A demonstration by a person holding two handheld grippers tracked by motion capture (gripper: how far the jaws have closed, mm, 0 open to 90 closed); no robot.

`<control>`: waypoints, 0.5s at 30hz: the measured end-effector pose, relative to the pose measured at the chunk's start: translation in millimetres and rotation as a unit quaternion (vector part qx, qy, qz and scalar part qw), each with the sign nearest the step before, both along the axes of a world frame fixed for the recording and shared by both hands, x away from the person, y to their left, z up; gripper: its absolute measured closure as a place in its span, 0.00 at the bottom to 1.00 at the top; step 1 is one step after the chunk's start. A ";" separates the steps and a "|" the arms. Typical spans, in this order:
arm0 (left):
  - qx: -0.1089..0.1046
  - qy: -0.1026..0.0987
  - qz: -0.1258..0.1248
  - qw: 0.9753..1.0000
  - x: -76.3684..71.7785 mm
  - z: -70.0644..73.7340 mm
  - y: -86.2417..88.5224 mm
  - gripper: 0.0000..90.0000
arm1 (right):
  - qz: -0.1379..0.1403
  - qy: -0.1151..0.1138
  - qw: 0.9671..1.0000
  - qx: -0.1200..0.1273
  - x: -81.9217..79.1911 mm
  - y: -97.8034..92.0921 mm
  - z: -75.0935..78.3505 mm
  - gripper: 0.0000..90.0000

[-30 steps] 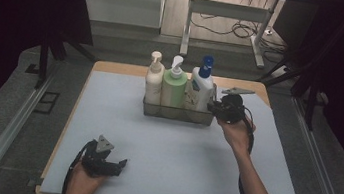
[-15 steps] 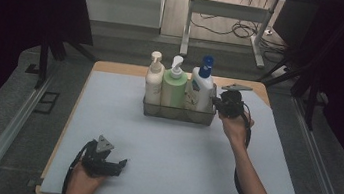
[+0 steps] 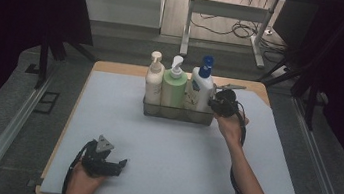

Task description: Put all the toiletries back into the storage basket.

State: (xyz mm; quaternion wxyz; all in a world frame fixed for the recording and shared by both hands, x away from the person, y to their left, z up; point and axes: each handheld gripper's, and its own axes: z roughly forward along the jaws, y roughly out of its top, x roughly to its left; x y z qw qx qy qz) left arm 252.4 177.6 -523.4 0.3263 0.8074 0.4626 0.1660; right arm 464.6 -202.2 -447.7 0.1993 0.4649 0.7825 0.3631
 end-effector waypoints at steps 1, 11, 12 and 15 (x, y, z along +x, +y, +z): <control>0.000 0.000 0.000 1.000 0.0 0.0 0.0 0.13 | -0.001 0.000 1.000 -0.002 0.2 1.0 -0.7 0.99; 0.000 0.000 0.000 1.000 0.1 0.0 0.0 0.13 | 0.000 0.012 1.000 -0.001 0.6 4.2 -6.4 0.99; 0.000 0.000 0.000 1.000 0.1 0.0 0.0 0.13 | 0.000 0.012 1.000 -0.001 0.6 4.2 -6.4 0.99; 0.000 0.000 0.000 1.000 0.1 0.0 0.0 0.13 | 0.005 0.014 1.000 0.000 0.3 7.3 -7.5 0.99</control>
